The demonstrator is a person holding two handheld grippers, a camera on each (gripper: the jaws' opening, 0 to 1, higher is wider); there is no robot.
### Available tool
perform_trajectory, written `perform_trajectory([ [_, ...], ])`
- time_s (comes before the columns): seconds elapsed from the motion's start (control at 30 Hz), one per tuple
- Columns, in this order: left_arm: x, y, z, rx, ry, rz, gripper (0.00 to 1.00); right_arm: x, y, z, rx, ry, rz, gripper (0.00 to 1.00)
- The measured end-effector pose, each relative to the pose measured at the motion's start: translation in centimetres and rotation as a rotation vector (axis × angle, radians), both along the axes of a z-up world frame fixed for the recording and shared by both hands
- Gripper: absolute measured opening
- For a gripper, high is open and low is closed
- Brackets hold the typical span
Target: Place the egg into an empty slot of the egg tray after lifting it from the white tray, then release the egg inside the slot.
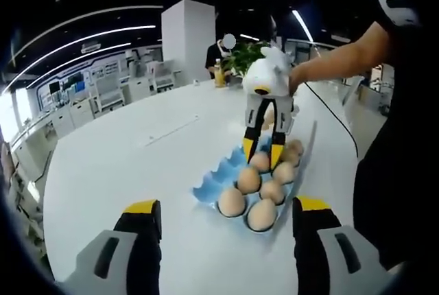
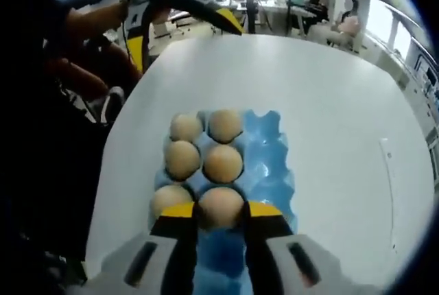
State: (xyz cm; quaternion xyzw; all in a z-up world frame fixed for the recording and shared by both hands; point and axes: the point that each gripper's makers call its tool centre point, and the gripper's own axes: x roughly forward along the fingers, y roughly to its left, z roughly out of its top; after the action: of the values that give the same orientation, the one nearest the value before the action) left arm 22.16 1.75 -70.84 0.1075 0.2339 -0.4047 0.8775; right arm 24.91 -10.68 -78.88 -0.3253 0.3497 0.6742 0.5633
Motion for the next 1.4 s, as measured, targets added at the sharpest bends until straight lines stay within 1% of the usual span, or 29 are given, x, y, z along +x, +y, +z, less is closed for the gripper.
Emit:
perform_trajectory([
  [0.2,-0.2,-0.3,-0.2,0.008,0.008,-0.01,0.78,-0.1,-0.2,-0.1,0.027,0.019,0.014,0.27],
  [0.23,-0.2,-0.3,-0.2,0.008,0.007,-0.01,0.78,-0.1,-0.4,-0.2,0.021,0.014,0.015,0.27],
  [0.27,-0.2,-0.3,-0.1,0.007,0.006,-0.01,0.78,-0.2,-0.3,0.0,0.035,0.0,0.033,0.28],
  [0.33,-0.2,-0.2,0.0,0.006,0.003,-0.007,0.78,-0.2,-0.3,-0.1,0.035,0.01,0.014,0.28],
  [0.4,-0.2,-0.1,-0.1,0.013,0.002,-0.004,0.78,-0.1,-0.4,0.0,0.042,0.004,0.009,0.3],
  [0.47,-0.2,-0.1,0.0,0.01,0.004,-0.004,0.77,-0.1,-0.5,0.2,0.049,0.008,0.0,0.29],
  [0.57,-0.3,-0.1,-0.1,0.014,0.006,-0.006,0.77,0.3,-0.8,0.9,0.081,0.005,-0.031,0.28],
  [0.67,-0.3,-0.2,0.0,0.013,0.005,-0.007,0.77,0.7,-1.1,1.1,0.095,0.011,-0.062,0.28],
  [0.77,-0.2,-0.5,0.1,0.014,-0.001,-0.011,0.77,0.6,-1.9,0.9,0.085,0.009,-0.073,0.28],
  [0.9,-0.1,-0.6,0.2,0.013,-0.003,-0.012,0.77,0.7,-2.4,1.0,0.091,0.007,-0.089,0.28],
  [1.07,-0.2,-0.5,0.1,0.013,0.002,-0.01,0.77,0.8,-3.6,1.2,0.092,-0.001,-0.108,0.28],
  [1.17,0.0,-0.4,0.1,0.012,0.003,-0.005,0.77,1.1,-5.2,1.2,0.079,-0.019,-0.124,0.28],
  [1.27,0.0,-0.5,0.2,0.013,0.001,-0.008,0.77,1.0,-6.4,1.2,0.064,-0.015,-0.138,0.28],
  [1.4,0.0,-0.8,0.2,0.012,0.003,-0.015,0.77,0.8,-8.3,1.1,0.042,-0.025,-0.156,0.28],
])
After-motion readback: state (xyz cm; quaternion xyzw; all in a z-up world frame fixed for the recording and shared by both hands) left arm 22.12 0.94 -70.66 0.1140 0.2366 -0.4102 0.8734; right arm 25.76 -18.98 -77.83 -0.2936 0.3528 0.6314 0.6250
